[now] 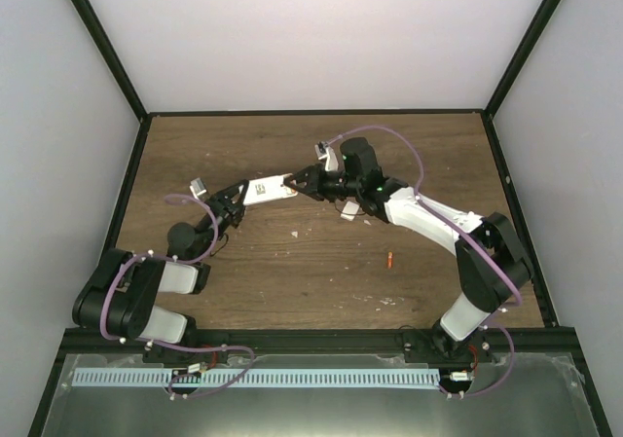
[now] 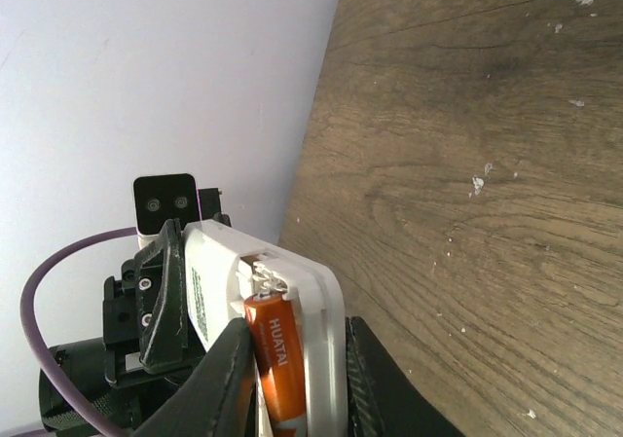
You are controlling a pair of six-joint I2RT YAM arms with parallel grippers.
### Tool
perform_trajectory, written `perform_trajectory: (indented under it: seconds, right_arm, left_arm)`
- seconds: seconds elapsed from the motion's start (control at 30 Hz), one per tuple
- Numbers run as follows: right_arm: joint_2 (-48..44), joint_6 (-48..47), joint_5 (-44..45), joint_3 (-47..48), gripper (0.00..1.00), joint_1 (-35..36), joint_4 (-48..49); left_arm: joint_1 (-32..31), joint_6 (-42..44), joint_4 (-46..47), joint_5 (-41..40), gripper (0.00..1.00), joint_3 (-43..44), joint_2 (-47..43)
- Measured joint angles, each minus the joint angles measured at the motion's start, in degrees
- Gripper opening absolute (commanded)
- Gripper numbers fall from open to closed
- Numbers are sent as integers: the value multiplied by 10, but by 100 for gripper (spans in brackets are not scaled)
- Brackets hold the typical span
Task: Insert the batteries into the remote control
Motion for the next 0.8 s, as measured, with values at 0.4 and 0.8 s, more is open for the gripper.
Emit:
perform_trajectory:
  seconds: [0.4,0.8]
  right_arm:
    - [-13,-1,-1,-13,11,0,11]
    - [-31,-5,15,-22,8,5,3]
  left_arm:
    - [0,-10,0,-1,0,0,-4]
    - [-2,-12,0,3,0,0,-9]
